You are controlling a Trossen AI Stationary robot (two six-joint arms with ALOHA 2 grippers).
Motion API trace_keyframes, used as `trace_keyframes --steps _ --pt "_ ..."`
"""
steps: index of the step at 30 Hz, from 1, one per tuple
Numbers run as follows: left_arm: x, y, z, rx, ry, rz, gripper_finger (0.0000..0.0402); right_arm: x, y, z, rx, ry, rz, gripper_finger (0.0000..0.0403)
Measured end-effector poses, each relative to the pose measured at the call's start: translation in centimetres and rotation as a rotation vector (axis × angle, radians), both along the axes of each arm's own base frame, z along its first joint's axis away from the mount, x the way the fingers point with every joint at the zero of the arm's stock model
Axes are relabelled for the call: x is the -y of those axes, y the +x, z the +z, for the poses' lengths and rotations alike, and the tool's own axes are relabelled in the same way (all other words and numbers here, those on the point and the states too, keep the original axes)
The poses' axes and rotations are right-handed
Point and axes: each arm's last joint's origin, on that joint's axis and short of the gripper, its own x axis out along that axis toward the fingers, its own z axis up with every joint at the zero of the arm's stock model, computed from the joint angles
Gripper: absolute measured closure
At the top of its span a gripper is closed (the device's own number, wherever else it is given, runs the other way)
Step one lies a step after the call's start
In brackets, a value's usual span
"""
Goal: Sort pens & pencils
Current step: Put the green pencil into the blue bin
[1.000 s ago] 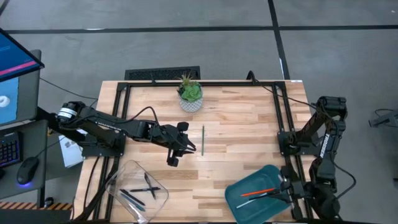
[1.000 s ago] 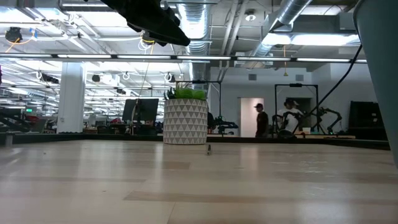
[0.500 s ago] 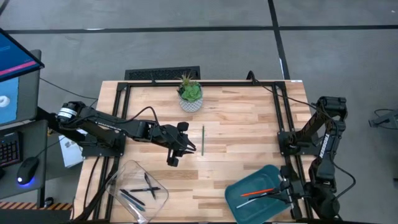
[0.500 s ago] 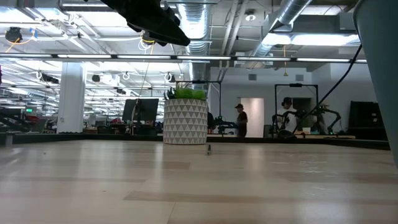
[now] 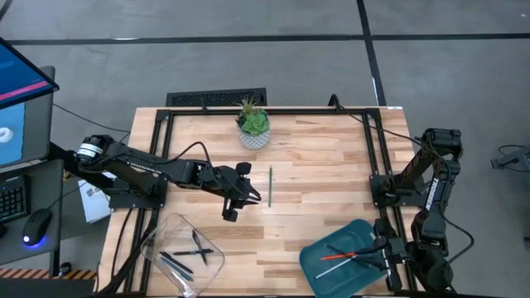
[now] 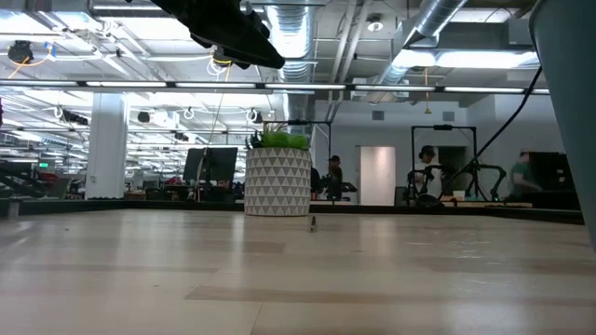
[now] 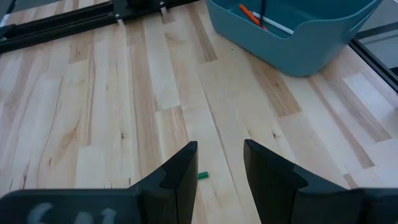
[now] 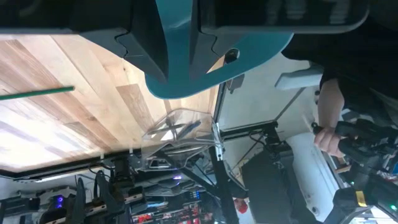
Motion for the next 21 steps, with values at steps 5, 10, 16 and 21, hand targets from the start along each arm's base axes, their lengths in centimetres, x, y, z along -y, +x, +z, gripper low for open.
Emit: trace_keyframes --steps 5,10,16,21 --pt "0.0 0.0 0.0 0.0 0.0 0.0 0.028 0.0 0.0 0.0 0.0 -0.002 0.0 0.0316" --pt "0.0 0.0 0.0 0.0 -0.001 0.0 0.028 0.2 0.4 0.1 0.035 -0.015 -0.06 0.0316" --pt "0.0 0.2 0.2 0.03 -0.007 0.001 0.028 0.9 2.0 0.4 0.091 -0.081 -0.197 0.0316" --pt "0.0 0.2 0.3 0.043 -0.009 0.002 0.028 2.2 4.1 1.2 0.093 -0.109 -0.297 0.0316"
